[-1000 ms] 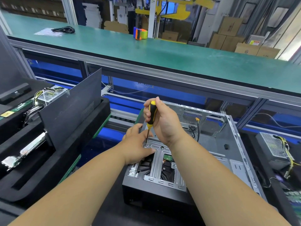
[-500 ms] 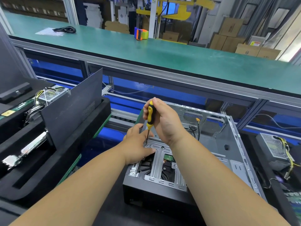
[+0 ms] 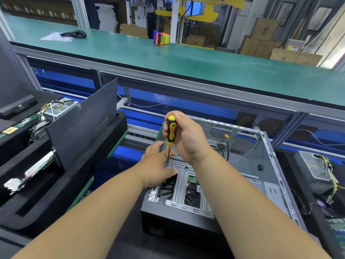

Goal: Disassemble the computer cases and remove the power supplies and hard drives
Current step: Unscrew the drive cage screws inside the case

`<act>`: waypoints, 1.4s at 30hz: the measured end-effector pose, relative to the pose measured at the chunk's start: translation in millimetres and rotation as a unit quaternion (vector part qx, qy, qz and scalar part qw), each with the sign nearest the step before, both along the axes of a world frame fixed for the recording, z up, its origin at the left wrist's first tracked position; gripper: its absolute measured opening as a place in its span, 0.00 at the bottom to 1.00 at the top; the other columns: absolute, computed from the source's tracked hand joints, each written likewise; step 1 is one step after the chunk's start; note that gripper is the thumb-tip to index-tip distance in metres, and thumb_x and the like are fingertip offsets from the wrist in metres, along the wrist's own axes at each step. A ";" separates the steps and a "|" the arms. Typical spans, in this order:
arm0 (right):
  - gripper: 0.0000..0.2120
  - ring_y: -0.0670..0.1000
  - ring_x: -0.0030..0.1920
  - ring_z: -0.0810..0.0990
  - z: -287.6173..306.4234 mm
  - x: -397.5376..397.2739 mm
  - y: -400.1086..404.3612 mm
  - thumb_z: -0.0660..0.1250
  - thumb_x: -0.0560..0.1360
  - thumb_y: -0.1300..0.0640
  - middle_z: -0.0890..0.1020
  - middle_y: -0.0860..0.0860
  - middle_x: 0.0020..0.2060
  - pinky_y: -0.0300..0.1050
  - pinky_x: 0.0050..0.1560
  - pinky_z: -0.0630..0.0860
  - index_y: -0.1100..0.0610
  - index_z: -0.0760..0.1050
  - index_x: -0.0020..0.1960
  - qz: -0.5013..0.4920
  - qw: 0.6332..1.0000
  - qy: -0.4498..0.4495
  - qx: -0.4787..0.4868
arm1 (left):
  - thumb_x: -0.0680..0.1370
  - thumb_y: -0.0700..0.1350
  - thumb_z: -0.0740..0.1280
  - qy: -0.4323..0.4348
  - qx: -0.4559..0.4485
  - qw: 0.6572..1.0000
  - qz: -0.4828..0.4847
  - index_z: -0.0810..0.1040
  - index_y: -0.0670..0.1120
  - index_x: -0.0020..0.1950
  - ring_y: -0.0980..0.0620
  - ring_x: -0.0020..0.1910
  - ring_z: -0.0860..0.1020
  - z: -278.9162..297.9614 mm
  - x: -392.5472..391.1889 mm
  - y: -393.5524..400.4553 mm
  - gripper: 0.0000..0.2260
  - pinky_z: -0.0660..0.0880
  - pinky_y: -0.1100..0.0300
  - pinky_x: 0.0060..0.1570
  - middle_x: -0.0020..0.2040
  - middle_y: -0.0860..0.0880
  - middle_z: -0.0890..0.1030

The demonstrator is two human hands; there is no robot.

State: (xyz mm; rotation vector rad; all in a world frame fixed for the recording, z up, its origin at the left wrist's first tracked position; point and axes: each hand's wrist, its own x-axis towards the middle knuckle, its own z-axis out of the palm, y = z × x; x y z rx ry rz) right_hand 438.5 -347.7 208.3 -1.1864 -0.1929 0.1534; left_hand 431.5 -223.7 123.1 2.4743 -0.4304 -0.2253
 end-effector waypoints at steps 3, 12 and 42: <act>0.17 0.49 0.34 0.70 -0.1 0.4 0.8 0.50 0.85 0.57 0.73 0.52 0.31 0.42 0.39 0.69 0.59 0.74 0.46 -0.001 1.000 -0.003 -0.004 | 0.74 0.60 0.70 0.001 -0.001 1.000 0.002 0.70 0.62 0.66 0.49 0.73 0.55 0.4 -0.1 -0.1 0.22 0.60 0.46 0.73 0.73 0.59 0.54; 0.14 0.48 0.33 0.67 -3.9 -0.4 1.6 0.57 0.82 0.46 0.71 0.49 0.31 0.41 0.38 0.66 0.56 0.70 0.45 0.008 1.000 0.002 -0.010 | 0.74 0.60 0.69 0.002 0.003 1.000 0.004 0.68 0.61 0.67 0.49 0.73 0.54 -0.2 -0.6 0.2 0.23 0.59 0.48 0.73 0.74 0.60 0.52; 0.13 0.47 0.33 0.71 -5.8 -0.4 3.5 0.53 0.85 0.53 0.74 0.50 0.31 0.40 0.39 0.69 0.57 0.70 0.47 -0.032 0.999 0.013 0.011 | 0.74 0.61 0.68 -0.008 0.009 1.000 -0.005 0.67 0.62 0.68 0.49 0.73 0.53 1.9 -1.3 0.3 0.24 0.59 0.48 0.72 0.73 0.60 0.52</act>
